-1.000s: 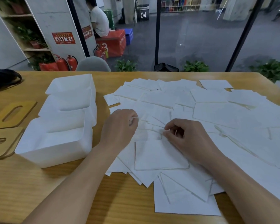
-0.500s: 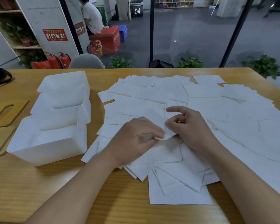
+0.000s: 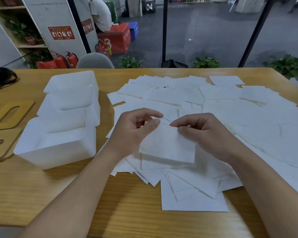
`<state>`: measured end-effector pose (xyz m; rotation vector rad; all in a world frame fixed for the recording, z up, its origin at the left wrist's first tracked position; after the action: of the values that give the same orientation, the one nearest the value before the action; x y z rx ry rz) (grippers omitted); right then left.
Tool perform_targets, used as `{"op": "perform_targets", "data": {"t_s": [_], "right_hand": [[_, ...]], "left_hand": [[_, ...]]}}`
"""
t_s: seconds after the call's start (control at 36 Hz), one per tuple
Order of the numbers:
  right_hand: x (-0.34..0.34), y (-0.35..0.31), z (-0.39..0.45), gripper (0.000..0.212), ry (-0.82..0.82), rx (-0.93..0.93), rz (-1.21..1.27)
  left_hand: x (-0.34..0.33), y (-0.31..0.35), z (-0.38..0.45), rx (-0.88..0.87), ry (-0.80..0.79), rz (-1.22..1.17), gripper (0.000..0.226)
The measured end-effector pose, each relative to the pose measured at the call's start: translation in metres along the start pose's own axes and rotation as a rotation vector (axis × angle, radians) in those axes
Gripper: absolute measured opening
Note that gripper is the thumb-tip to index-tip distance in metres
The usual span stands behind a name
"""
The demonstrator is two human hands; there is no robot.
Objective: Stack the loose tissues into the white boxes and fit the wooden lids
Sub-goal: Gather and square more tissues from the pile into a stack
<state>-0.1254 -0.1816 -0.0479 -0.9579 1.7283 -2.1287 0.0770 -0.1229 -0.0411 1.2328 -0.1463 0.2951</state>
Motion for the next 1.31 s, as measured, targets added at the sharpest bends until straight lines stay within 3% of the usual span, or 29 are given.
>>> {"op": "perform_targets", "data": {"t_s": [0.11, 0.22, 0.39, 0.72, 0.94, 1.03, 1.31], "right_hand": [[0.013, 0.014, 0.0, 0.009, 0.034, -0.093, -0.101], [0.018, 0.019, 0.001, 0.007, 0.047, -0.121, -0.204], [0.014, 0.021, -0.001, 0.003, 0.01, -0.123, -0.305], [0.004, 0.018, 0.0, 0.016, 0.015, -0.049, -0.496], [0.013, 0.001, 0.001, 0.016, 0.151, 0.063, -0.569], [0.006, 0.004, 0.001, 0.012, 0.135, 0.056, -0.543], [-0.003, 0.009, 0.001, 0.007, 0.103, 0.061, -0.543]], "left_hand": [[-0.004, -0.014, -0.007, 0.096, -0.185, 0.078, 0.02], [-0.003, -0.021, -0.009, 0.117, -0.233, 0.202, 0.015], [-0.001, -0.024, -0.008, 0.114, -0.219, 0.285, 0.002], [0.003, -0.022, -0.009, 0.059, -0.158, 0.443, 0.009], [0.023, -0.019, 0.012, -0.005, 0.127, 0.606, 0.018], [0.023, -0.031, 0.024, 0.043, 0.099, 0.675, 0.032], [0.008, -0.023, 0.045, -0.104, 0.026, 0.975, 0.023]]}}
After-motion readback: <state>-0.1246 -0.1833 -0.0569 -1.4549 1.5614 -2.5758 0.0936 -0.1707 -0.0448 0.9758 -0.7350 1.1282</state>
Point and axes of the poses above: each hand's wrist, its own z-axis towards the middle knuckle, its own x-axis out of the back of the hand, y = z × x, the point moved 10 cm from there along z, towards the middle knuckle, and after that the axes turned 2 degrees about -x, right-handed, at the moved point
